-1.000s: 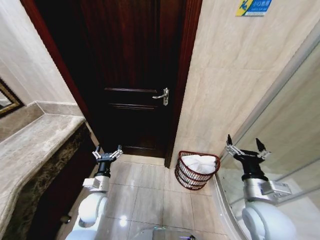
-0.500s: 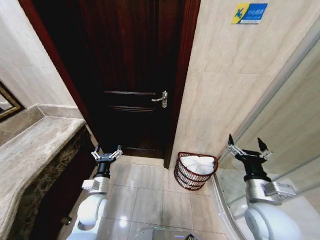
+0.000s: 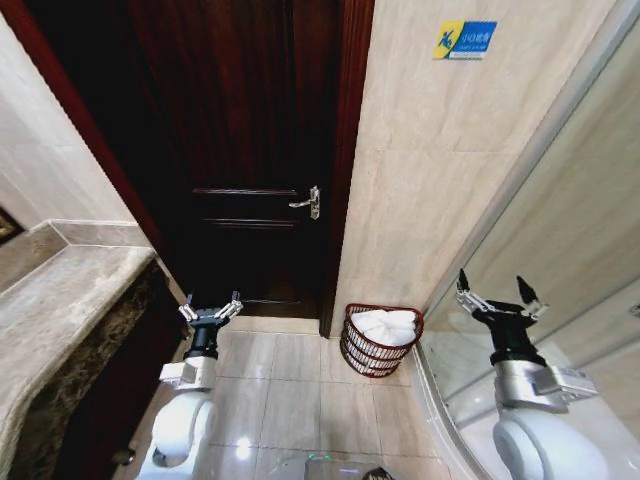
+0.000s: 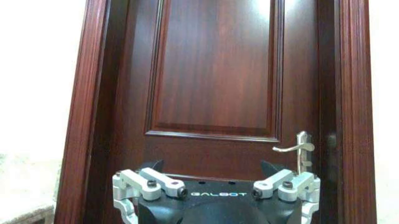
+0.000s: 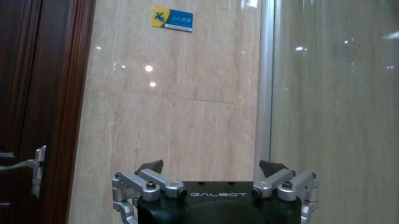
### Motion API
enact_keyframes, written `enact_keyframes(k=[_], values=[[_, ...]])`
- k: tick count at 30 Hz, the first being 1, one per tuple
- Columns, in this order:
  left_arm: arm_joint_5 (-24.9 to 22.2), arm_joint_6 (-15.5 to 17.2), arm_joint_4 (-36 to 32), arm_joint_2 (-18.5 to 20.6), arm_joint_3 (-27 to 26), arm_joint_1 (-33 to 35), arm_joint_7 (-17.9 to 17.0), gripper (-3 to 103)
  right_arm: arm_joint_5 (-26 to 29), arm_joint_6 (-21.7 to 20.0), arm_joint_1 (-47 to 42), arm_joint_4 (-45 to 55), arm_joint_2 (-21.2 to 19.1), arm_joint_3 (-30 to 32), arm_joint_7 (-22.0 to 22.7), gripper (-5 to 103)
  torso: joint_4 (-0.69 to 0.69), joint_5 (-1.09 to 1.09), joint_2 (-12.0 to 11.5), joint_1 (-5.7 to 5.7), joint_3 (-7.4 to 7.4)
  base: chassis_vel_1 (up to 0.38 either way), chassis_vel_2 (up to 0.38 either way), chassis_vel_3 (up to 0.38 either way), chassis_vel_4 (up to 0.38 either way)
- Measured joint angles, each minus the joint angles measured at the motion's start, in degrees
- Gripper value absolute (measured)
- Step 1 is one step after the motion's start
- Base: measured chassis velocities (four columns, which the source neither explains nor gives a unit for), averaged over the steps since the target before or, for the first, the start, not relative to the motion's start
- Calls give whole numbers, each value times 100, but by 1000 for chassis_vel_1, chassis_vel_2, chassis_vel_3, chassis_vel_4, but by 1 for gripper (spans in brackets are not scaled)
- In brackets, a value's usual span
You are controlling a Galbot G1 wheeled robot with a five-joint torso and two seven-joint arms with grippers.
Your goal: Discard the used towel into the hamper.
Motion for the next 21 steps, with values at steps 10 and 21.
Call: enact_keyframes(k=[10, 21], values=[[16, -26, 29, 30, 49, -52, 11, 100, -20, -37, -71, 87, 11, -16, -16, 100, 0, 0, 334, 151, 185, 0, 0, 0, 0], [39, 257, -137, 42, -17, 35, -13, 100, 530, -645, -74, 103, -7, -67, -72, 100, 1, 0, 629, 291, 342, 0, 0, 0, 0]])
